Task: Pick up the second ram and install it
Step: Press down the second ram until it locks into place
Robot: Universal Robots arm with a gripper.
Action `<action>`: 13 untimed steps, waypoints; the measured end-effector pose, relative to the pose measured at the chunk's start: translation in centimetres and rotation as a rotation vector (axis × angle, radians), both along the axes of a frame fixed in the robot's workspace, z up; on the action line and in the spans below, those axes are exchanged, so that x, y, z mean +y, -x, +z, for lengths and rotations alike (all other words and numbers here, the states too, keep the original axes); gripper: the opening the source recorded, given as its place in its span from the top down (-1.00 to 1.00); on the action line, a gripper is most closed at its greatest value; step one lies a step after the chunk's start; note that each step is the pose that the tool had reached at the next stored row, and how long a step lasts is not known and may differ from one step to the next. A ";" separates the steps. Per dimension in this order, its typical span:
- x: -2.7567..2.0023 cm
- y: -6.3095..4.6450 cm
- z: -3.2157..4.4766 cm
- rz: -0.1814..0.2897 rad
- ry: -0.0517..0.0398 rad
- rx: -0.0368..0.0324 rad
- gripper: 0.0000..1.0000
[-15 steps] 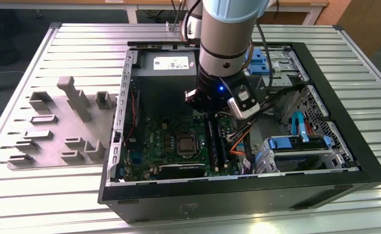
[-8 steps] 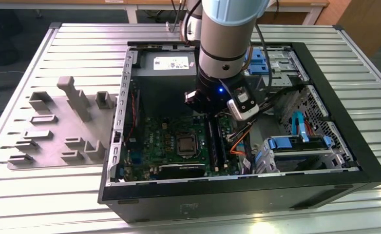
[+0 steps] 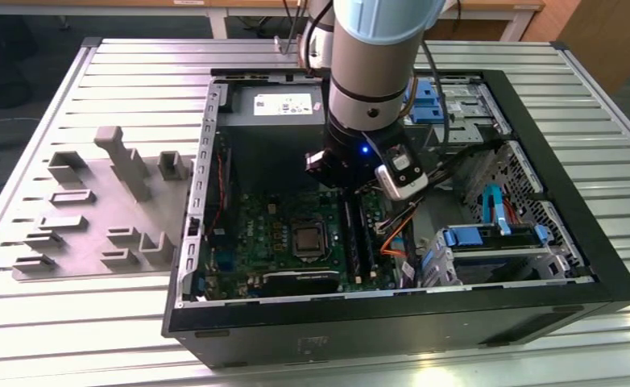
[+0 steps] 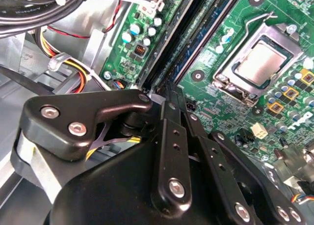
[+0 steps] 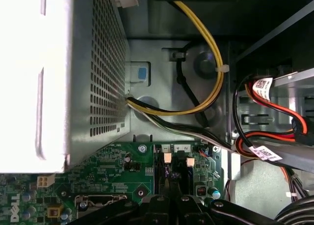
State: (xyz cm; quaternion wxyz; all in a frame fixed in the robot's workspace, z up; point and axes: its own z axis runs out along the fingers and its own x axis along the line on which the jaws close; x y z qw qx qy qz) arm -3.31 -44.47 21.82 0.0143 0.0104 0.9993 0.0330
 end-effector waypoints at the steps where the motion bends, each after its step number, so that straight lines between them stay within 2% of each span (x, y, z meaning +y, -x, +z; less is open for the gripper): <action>1: 0.00 0.0 -0.09 0.000 0.0002 0.0000 0.79; 8: 0.00 0.0 -0.01 0.000 0.0001 -0.0003 0.79; 12: 0.00 0.0 1.43 0.000 0.0001 -0.0002 0.79; 13: 0.00 0.0 1.54 0.000 0.0005 -0.0001 0.79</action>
